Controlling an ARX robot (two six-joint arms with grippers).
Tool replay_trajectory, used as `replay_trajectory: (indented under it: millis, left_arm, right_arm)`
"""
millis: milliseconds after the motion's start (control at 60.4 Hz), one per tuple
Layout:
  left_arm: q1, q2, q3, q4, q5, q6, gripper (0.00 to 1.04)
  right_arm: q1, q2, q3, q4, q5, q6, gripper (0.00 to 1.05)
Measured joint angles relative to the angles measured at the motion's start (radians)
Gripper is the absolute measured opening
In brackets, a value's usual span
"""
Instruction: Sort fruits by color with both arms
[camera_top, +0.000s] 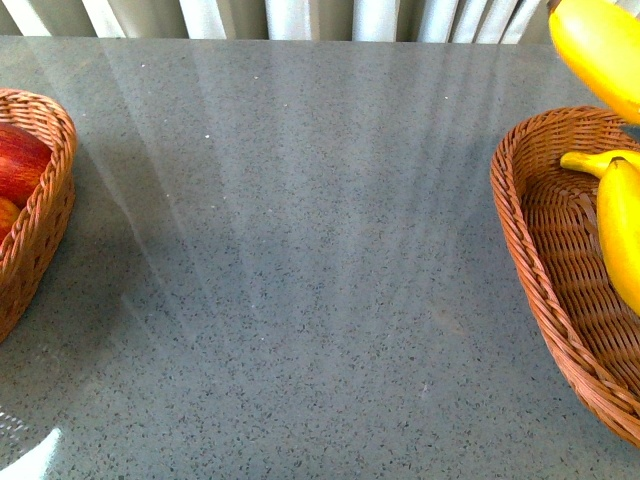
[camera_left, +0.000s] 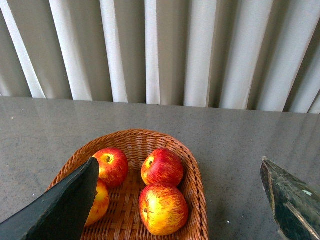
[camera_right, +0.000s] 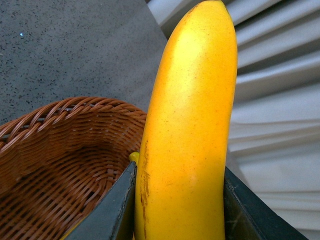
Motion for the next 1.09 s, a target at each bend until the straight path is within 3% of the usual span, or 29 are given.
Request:
replay_trajectory:
  millis: [314, 563, 910, 1092]
  left_arm:
    - [0.000, 0.000, 0.000, 0.000, 0.000, 0.000, 0.96]
    - [0.000, 0.000, 0.000, 0.000, 0.000, 0.000, 0.96]
    - [0.000, 0.000, 0.000, 0.000, 0.000, 0.000, 0.96]
    - [0.000, 0.000, 0.000, 0.000, 0.000, 0.000, 0.96]
  right_arm:
    - [-0.001, -0.089, -0.032, -0.154, -0.051, 0.023, 0.35]
    - [-0.061, -0.109, -0.032, -0.246, -0.042, 0.046, 0.36]
    - [-0.135, -0.121, -0.029, -0.274, -0.029, 0.085, 0.95]
    - [-0.135, -0.191, -0.007, -0.322, -0.053, 0.204, 0.96]
